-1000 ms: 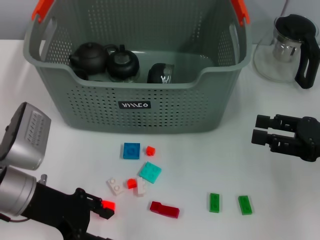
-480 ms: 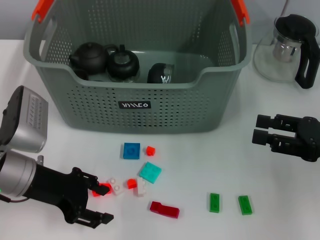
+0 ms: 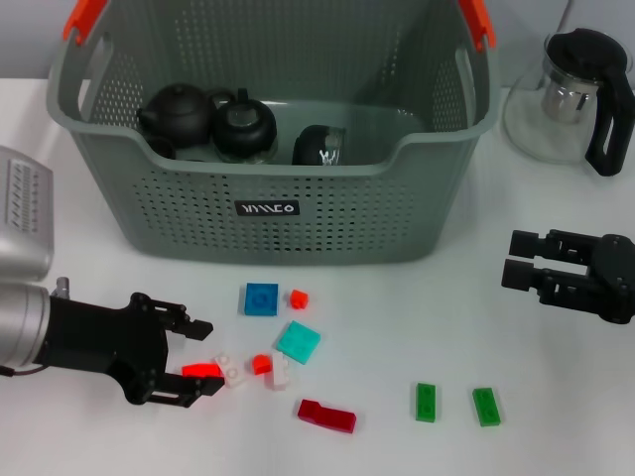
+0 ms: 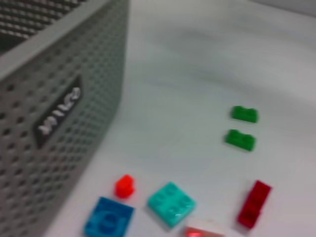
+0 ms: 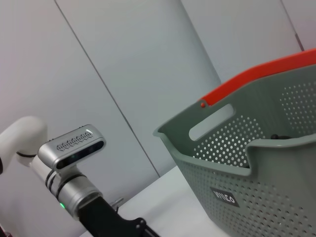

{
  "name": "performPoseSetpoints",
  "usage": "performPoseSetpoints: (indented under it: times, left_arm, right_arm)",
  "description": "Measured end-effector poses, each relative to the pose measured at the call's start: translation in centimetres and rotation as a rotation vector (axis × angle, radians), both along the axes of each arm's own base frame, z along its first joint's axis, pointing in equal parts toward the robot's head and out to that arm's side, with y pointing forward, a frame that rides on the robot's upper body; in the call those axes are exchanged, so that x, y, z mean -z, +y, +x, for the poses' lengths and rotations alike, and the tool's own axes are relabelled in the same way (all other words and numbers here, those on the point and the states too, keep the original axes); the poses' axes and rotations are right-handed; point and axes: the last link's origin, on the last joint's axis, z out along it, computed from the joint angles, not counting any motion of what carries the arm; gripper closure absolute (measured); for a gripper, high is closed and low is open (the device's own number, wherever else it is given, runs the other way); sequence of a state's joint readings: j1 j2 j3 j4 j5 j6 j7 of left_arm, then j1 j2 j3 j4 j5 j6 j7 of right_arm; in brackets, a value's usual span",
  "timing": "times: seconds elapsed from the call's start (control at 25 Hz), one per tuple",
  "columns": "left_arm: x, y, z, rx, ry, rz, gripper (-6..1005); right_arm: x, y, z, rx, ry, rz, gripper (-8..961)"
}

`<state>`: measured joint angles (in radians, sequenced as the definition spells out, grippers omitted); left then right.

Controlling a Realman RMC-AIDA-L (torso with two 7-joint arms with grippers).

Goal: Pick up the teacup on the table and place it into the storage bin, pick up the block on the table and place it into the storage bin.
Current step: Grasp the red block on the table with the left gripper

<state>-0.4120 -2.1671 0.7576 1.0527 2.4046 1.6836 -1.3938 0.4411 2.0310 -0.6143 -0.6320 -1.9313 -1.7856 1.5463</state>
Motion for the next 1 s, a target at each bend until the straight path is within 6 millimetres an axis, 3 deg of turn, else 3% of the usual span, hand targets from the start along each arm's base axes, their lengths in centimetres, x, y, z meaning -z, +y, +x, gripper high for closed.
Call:
performPoseSetpoints:
  times: [0.2,0.72,0.8,1.0]
  left_arm:
    - [1.2,-0.3,-1.4,0.060,0.017,0.022,339]
    - [1.1,-1.1,-2.8,0.068,0.001,0.070,348]
    - [1.3,-1.2,-3.0,0.061,0.003,0.070,425]
    - [1.7,-1.4,-3.3,0.055,0.007,0.071,438]
  right_arm:
    - [0.0,0.1,-0.1,-0.004,-0.001,-0.002,279]
    - [0.2,0.0,-0.1,0.002,0.010,-0.005,280]
    - [0.1,0.0,-0.1,0.003,0.009,-0.005,280]
    - [0.1,0.0,-0.1,0.003,0.009,-0.004,280]
